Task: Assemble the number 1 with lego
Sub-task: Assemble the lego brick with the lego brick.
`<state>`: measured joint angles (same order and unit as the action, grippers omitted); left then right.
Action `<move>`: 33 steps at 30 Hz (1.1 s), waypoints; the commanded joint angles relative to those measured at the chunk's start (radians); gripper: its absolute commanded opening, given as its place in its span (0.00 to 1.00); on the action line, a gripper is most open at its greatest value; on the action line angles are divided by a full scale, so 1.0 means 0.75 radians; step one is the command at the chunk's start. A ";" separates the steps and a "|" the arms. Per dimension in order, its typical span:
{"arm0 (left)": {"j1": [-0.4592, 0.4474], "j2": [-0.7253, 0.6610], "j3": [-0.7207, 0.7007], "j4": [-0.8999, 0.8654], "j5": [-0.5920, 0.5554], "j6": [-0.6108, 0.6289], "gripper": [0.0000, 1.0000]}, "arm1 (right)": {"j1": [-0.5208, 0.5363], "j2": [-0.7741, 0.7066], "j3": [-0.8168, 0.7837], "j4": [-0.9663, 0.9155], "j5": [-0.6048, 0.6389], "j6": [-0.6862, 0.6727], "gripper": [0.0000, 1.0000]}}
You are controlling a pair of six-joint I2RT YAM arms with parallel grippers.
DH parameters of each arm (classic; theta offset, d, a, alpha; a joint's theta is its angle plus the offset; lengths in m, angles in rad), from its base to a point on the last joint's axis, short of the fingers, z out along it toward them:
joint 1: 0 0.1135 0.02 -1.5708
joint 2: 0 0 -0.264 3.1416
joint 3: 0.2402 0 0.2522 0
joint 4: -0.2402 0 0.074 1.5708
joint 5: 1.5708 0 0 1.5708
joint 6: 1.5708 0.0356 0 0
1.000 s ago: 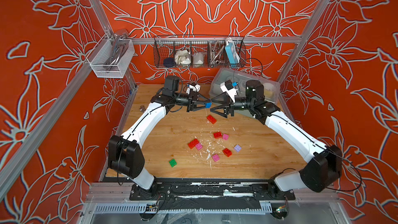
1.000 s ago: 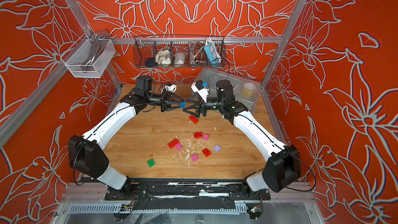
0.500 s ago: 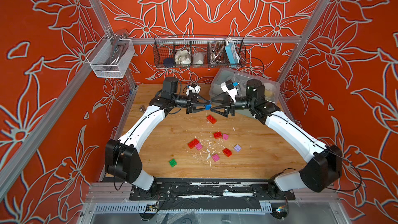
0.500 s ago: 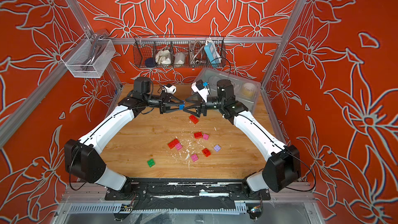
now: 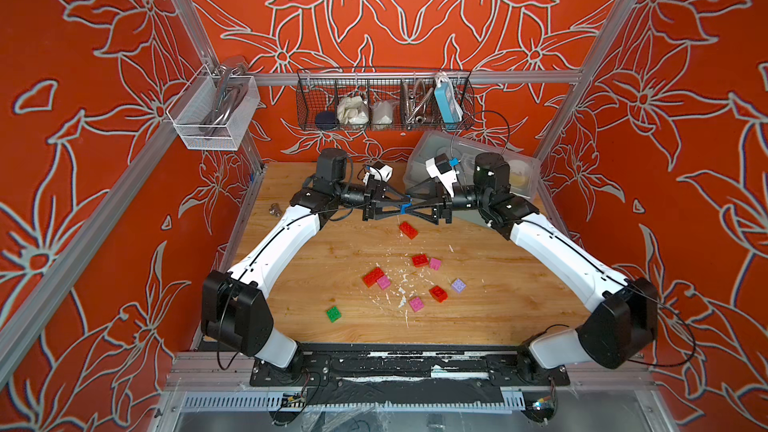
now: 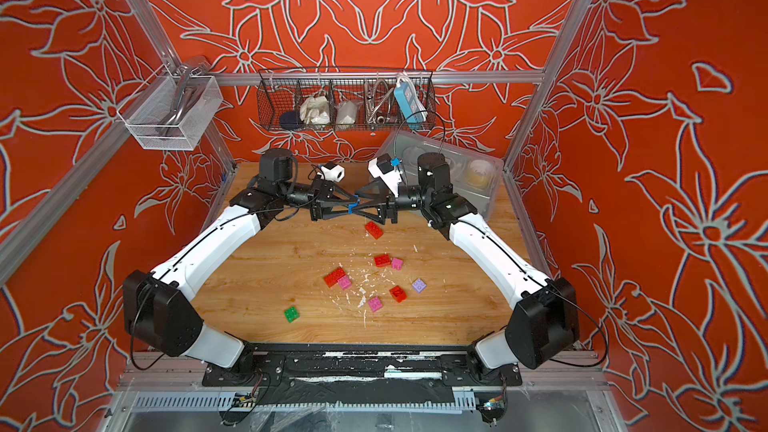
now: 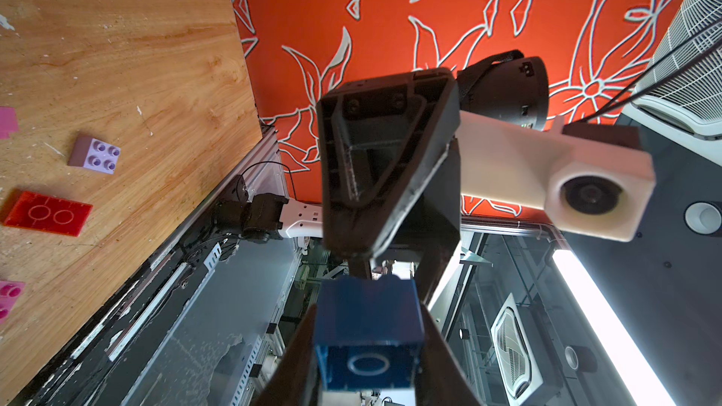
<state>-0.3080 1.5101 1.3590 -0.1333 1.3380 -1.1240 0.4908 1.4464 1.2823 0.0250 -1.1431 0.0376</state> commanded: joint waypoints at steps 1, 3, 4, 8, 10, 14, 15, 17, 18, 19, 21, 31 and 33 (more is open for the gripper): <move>-0.003 -0.043 -0.014 0.059 0.036 -0.007 0.25 | 0.007 0.018 -0.002 0.061 -0.003 0.022 0.55; -0.005 -0.044 -0.018 0.086 0.038 -0.025 0.25 | 0.006 0.022 -0.005 0.069 -0.007 0.031 0.51; -0.004 -0.047 -0.022 0.097 0.038 -0.032 0.25 | 0.007 0.025 -0.005 0.075 -0.009 0.040 0.50; -0.004 -0.046 -0.022 0.107 0.036 -0.038 0.25 | 0.009 0.037 -0.010 0.111 -0.024 0.078 0.51; -0.006 -0.046 -0.022 0.125 0.036 -0.051 0.25 | 0.009 0.039 -0.014 0.122 -0.029 0.094 0.51; -0.005 -0.042 -0.023 0.150 0.036 -0.066 0.25 | 0.010 0.042 -0.018 0.133 -0.035 0.111 0.41; -0.004 -0.042 -0.023 0.154 0.036 -0.068 0.25 | 0.009 0.043 -0.018 0.137 -0.038 0.117 0.37; -0.006 -0.042 -0.024 0.169 0.034 -0.078 0.26 | 0.009 0.045 -0.018 0.147 -0.038 0.132 0.33; -0.003 -0.040 -0.023 0.175 0.034 -0.082 0.28 | 0.009 0.047 -0.020 0.147 -0.036 0.137 0.32; -0.004 -0.042 -0.021 0.176 0.034 -0.085 0.32 | 0.010 0.045 -0.020 0.147 -0.034 0.138 0.30; -0.004 -0.045 -0.019 0.169 0.029 -0.080 0.42 | 0.008 0.047 -0.023 0.140 -0.024 0.140 0.29; 0.071 -0.068 0.096 -0.549 -0.214 0.327 0.54 | 0.005 0.065 0.105 -0.456 0.490 -0.162 0.27; 0.098 -0.082 0.139 -0.777 -0.379 0.448 0.54 | 0.005 0.101 0.174 -0.617 0.665 -0.205 0.25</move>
<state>-0.2615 1.4990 1.4063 -0.4259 1.2003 -0.9752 0.4961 1.4910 1.3483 -0.2115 -0.8734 -0.0219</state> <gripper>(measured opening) 0.539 0.370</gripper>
